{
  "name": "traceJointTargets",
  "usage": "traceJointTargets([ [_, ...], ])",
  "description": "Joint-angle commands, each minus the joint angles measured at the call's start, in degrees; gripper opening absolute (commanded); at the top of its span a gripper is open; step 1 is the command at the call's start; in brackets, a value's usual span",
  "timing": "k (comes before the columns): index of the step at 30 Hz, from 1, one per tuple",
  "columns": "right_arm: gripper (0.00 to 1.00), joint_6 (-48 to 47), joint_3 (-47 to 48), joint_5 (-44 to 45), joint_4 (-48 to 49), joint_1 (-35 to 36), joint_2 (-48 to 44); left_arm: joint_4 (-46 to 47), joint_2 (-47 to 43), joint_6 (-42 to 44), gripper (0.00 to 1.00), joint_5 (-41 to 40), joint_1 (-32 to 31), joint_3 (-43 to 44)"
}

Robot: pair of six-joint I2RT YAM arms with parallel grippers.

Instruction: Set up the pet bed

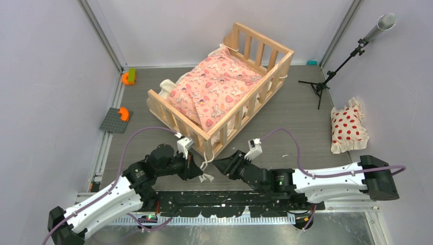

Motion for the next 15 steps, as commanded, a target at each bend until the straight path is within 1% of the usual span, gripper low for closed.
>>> traceJointTargets([
  [1,0.38,-1.6,-2.1,8.4,-2.9,-0.1,-2.7,1.2,2.5,-1.0,0.00,0.4,-0.1,1.8],
  [6,0.41,3.0,-1.2,10.9,-5.2,-0.5,-1.1,1.4,4.4,-0.6,0.00,1.2,-0.1,2.7],
  [8,0.42,3.4,-2.0,10.3,-1.9,-0.8,0.5,1.5,4.8,-0.4,0.00,1.3,-0.1,3.0],
  [12,0.43,2.6,-4.8,6.3,7.5,-2.8,3.4,1.3,5.0,-0.3,0.00,1.4,-0.1,3.0],
  [15,0.42,-0.5,-6.3,3.2,14.7,-3.8,6.2,1.4,4.7,-0.5,0.00,1.1,-0.1,2.8],
])
